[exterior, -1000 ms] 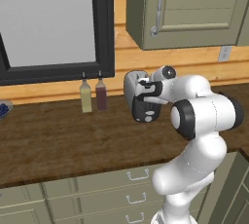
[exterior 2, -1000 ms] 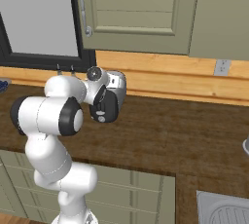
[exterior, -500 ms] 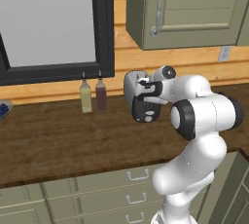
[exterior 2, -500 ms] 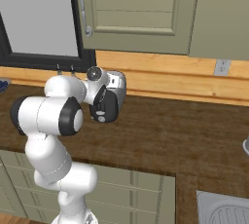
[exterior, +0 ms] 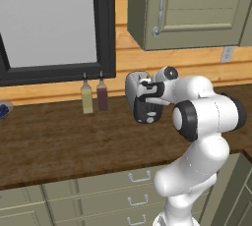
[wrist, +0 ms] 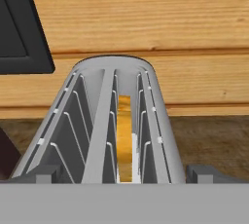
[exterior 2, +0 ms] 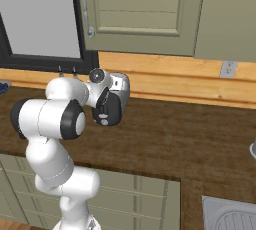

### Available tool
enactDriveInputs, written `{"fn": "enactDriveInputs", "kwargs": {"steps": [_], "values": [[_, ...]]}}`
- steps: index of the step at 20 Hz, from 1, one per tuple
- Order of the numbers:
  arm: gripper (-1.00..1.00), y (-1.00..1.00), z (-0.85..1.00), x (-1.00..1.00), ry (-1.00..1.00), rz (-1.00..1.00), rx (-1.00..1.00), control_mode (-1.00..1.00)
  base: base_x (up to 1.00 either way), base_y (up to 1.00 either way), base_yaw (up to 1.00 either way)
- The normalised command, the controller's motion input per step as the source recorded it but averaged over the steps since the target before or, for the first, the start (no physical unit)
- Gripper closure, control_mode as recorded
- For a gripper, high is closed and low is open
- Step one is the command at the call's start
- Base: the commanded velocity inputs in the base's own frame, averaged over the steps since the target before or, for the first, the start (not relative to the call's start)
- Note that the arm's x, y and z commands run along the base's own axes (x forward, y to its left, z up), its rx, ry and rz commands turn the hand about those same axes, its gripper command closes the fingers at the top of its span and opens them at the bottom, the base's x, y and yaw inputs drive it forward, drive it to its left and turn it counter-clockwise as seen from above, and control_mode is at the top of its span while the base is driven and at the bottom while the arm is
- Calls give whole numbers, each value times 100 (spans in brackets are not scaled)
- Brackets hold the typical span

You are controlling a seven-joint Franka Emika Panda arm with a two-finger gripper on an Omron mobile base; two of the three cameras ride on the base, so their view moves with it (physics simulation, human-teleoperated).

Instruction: Start the toaster. Once the lever pops up, take the bread to the plate on the dining counter.

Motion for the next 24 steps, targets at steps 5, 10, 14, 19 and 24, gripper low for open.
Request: {"fn": "enactDriveInputs", "kwargs": {"steps": [5,10,14,19,24], "values": [[-100,0,0,0,0,0,0,-100,0,0,0],[-100,0,0,0,0,0,0,-100,0,0,0],[-100,0,0,0,0,0,0,-100,0,0,0],[-100,0,0,0,0,0,0,-100,0,0,0],[-100,0,0,0,0,0,0,-100,0,0,0]]}}
